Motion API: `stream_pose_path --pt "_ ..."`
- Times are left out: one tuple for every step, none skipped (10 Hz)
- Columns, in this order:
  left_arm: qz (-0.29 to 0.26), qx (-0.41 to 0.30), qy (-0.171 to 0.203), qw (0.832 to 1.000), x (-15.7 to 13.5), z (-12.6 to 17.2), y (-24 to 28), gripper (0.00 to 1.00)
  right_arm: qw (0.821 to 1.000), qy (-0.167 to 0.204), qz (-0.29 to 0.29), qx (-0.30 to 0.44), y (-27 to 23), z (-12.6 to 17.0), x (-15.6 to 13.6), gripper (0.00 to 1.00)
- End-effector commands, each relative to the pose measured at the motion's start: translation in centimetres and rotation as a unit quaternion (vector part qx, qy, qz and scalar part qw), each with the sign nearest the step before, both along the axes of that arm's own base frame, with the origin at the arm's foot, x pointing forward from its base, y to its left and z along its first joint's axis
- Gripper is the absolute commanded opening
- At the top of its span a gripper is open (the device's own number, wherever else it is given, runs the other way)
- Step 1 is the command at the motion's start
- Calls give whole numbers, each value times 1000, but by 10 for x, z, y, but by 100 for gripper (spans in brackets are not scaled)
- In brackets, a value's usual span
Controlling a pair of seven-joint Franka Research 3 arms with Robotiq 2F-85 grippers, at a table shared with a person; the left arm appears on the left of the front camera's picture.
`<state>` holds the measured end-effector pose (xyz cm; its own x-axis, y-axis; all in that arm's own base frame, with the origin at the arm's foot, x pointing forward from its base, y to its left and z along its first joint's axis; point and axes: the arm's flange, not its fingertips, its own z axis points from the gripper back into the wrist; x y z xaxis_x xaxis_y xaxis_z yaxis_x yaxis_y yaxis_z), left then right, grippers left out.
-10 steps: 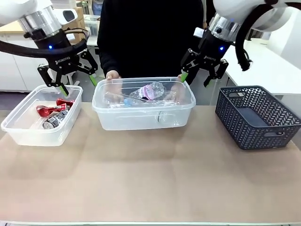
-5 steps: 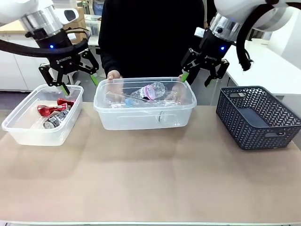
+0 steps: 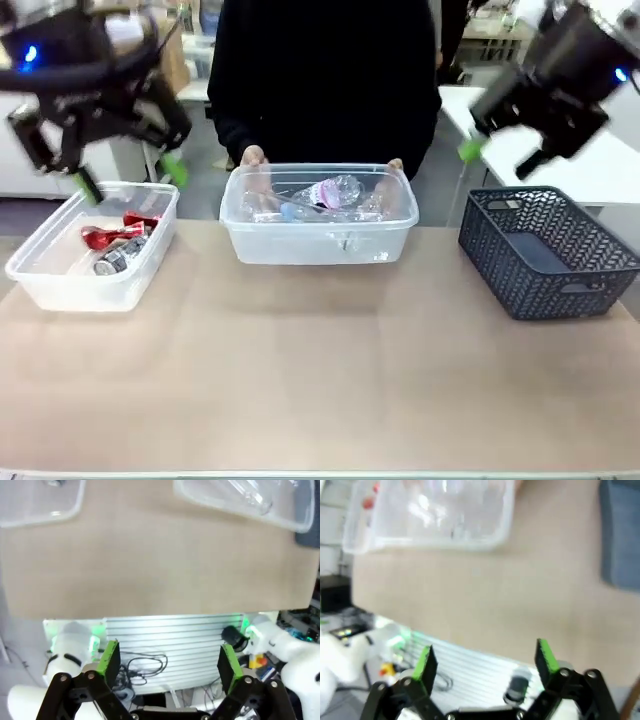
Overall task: Sort the waste into each basket.
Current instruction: Release the Organizing box you were holding.
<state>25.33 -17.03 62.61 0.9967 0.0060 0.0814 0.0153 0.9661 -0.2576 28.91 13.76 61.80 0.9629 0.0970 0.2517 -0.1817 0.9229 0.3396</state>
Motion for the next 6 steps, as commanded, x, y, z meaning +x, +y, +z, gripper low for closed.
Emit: stream_pose_path --pt "2 -18 -10 1000 -30 -22 -2 100 997 -8 40 -58 -24 -22 -60 100" --pt "-36 -25 -2 999 -42 -31 -5 100 996 5 46 -81 -25 -32 -68 100" --pt "-37 -21 31 999 -31 -45 -7 100 994 7 61 -90 -20 -43 -60 100" --pt "-13 -5 -6 1000 -41 -16 -5 100 998 10 25 -50 -20 -21 -71 100" --pt "-13 -5 -6 1000 -41 -16 -5 100 998 10 25 -50 -20 -21 -71 100" --pt "-13 -5 -6 1000 -41 -16 -5 100 998 10 25 -50 -20 -21 -71 100"
